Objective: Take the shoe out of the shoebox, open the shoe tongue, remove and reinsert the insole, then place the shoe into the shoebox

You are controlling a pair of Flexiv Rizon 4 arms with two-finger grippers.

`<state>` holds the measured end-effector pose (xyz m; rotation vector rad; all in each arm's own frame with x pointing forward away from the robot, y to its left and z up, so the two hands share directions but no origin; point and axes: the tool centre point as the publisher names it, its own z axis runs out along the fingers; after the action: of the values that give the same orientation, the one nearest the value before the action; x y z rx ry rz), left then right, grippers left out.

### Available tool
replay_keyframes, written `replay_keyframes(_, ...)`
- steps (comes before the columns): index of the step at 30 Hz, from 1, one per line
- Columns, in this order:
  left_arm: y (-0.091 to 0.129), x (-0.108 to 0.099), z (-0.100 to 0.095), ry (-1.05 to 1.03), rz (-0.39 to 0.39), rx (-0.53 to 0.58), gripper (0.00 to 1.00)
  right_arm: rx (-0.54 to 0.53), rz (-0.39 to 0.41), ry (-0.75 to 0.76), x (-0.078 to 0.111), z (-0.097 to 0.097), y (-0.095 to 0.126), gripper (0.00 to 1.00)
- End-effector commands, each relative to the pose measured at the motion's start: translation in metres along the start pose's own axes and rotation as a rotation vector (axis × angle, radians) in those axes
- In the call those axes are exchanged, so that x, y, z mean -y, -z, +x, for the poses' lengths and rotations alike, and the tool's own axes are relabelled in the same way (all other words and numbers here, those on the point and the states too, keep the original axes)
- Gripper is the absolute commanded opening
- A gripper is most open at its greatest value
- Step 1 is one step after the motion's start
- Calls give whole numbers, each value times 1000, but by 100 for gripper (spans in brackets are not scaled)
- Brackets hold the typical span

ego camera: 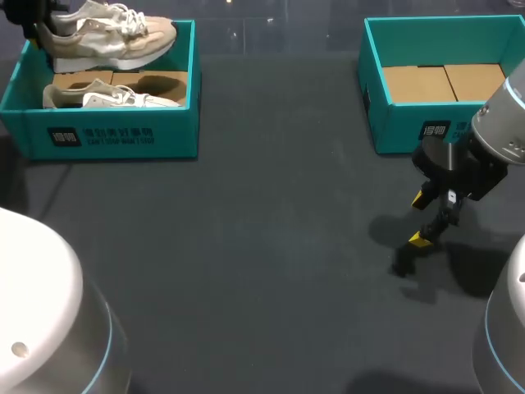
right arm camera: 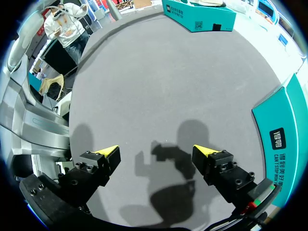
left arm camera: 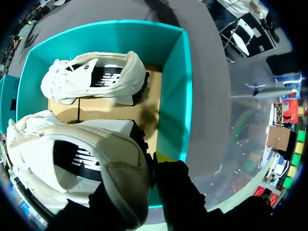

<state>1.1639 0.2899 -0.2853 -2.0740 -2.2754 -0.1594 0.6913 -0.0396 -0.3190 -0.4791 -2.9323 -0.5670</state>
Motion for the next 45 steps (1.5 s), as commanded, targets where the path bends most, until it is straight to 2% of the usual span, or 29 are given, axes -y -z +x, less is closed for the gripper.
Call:
replay_keyframes(1,-6,-2,-1,-10,-1,-7,0,2,1,0,0,1,0,100)
replay_keyframes(9,-19,0,-4,-43,5,-44,0,2,1,0,0,1,0,100)
replay_keyframes(11,-14,-1,-2,-51,19,-37,0,2,1,0,0,1,0,100)
replay_keyframes(25,-14,-1,-2,-51,19,-37,0,2,1,0,0,1,0,100)
replay_keyframes(45,-60,-16,-23,-10,14,-70,0,2,1,0,0,1,0,100)
